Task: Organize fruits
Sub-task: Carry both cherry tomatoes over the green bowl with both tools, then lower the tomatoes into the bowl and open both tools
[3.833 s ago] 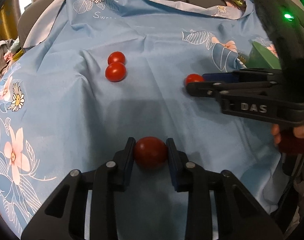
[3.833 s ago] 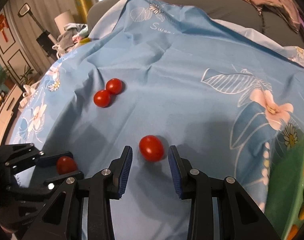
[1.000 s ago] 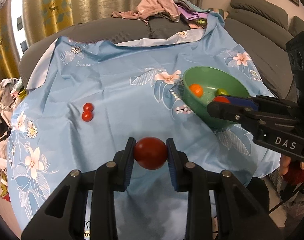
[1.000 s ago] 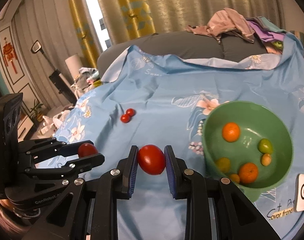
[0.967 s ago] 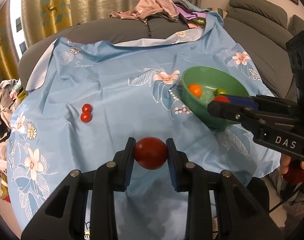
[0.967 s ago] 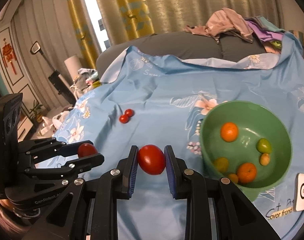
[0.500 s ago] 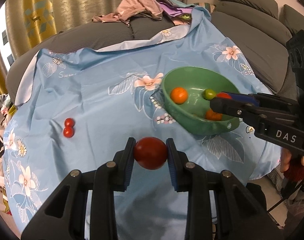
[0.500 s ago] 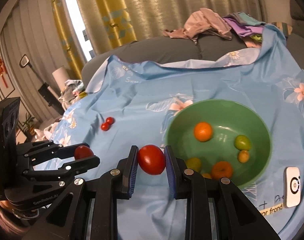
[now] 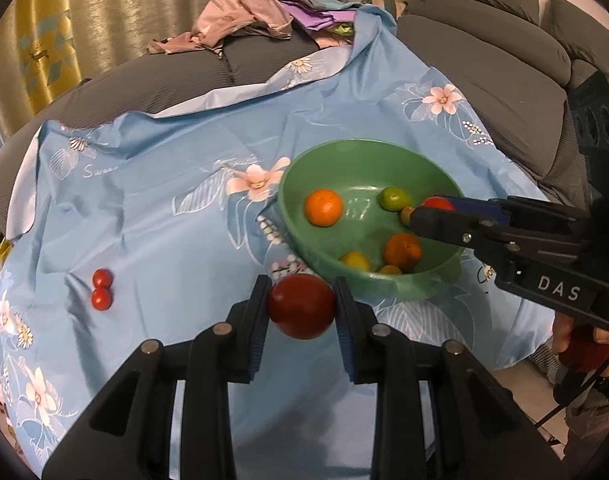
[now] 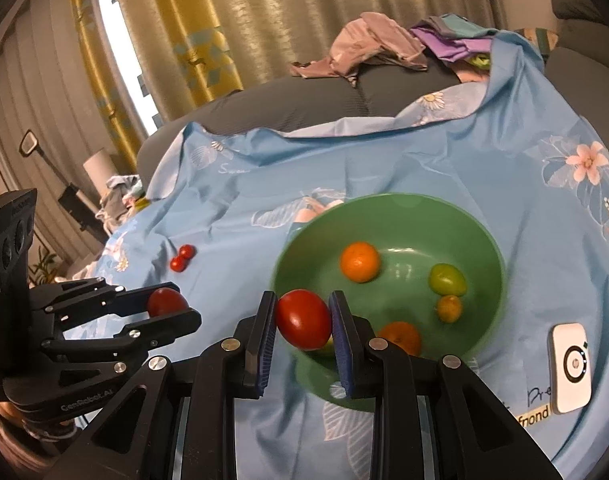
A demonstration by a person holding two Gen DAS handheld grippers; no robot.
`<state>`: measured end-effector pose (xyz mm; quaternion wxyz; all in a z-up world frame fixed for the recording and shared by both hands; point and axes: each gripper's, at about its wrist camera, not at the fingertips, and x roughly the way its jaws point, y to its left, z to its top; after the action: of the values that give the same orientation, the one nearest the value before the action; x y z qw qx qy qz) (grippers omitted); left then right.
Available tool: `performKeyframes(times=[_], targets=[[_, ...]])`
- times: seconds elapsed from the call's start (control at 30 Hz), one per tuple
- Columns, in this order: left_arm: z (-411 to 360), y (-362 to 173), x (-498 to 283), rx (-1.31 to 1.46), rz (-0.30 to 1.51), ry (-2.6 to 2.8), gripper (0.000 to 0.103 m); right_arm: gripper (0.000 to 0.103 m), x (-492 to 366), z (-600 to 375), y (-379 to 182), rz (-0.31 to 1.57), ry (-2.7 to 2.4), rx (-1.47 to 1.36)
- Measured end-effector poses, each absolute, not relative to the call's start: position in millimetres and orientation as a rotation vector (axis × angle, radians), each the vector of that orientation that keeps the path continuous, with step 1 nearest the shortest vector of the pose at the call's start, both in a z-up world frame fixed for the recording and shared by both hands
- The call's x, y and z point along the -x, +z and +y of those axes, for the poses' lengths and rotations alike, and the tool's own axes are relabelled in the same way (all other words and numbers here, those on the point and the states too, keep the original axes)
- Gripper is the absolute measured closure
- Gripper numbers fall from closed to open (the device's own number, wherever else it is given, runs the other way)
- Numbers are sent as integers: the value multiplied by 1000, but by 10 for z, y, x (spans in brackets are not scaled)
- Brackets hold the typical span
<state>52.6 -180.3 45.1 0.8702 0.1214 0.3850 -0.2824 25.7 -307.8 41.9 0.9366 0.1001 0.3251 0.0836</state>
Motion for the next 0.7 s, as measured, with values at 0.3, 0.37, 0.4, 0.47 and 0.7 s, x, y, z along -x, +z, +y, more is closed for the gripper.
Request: performKeyframes(times=[0.3,0.37,0.4,0.47,0.7], targets=[[-2104,411,-642,-269,804,-648,72,74,-291,-3257,351,673,132,-225],[-2156,400,-668,-270,805,-659,72,74,-300,-3296,331,676,126,-229],[-2187,390,-686,-273,806,-663,72,74,-306,-3309,323,677,124,-231],[-2248,367,-726,-281,811,-669,72,74,-322,-3341,302,681,116,-236],[-2412,284,-812,-304,824,-688,72,74,-369,-3431,234,695,99,-247]])
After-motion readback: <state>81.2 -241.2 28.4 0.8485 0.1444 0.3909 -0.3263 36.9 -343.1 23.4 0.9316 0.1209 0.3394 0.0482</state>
